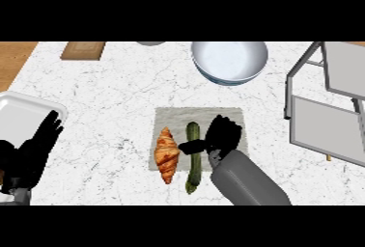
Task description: Pick the squash from the placemat and place it in the tiered shelf
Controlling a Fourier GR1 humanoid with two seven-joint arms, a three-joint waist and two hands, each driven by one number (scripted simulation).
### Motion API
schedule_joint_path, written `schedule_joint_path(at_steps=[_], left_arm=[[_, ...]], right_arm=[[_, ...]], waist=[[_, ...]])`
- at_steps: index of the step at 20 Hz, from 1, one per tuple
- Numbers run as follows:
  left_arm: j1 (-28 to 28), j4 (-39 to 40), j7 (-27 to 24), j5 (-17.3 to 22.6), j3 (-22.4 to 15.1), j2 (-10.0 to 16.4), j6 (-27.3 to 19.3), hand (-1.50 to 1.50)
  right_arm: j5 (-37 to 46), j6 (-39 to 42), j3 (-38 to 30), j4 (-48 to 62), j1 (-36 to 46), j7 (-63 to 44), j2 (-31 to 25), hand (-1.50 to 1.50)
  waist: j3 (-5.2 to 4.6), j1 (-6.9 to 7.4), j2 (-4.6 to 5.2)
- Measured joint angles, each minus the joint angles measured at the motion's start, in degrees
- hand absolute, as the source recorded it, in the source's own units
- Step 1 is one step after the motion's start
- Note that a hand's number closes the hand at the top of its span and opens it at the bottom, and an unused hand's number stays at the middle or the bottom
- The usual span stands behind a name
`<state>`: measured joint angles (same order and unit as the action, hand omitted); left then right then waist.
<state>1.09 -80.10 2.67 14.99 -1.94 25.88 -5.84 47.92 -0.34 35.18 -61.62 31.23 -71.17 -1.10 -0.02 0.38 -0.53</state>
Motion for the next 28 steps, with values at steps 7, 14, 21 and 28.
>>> schedule_joint_path(at_steps=[7, 14, 21, 28], left_arm=[[0.36, -0.43, 0.30, -0.04, 0.94, 0.25, 1.16, 0.00], [-0.29, -0.33, 1.11, -0.32, 1.63, 0.23, 1.89, 0.00], [1.74, -0.57, 0.67, -0.66, 3.00, -0.20, 1.42, 0.00], [2.61, -1.07, 0.40, -0.66, 3.71, -0.36, 1.74, 0.00]], right_arm=[[1.76, -0.68, 1.24, -1.15, -1.33, 1.29, -0.49, 1.50], [5.81, 0.48, 2.51, -1.78, -1.06, 1.10, -0.19, 1.50], [3.07, 2.16, 3.43, -21.21, -10.30, 19.04, -15.56, 1.50], [-5.93, 2.36, -5.19, -42.94, -19.82, 32.77, -33.69, 1.50]], waist=[[-0.18, 0.14, -0.28], [-0.08, -0.01, -0.08], [0.05, -2.07, -0.21], [0.03, -2.61, -0.09]])
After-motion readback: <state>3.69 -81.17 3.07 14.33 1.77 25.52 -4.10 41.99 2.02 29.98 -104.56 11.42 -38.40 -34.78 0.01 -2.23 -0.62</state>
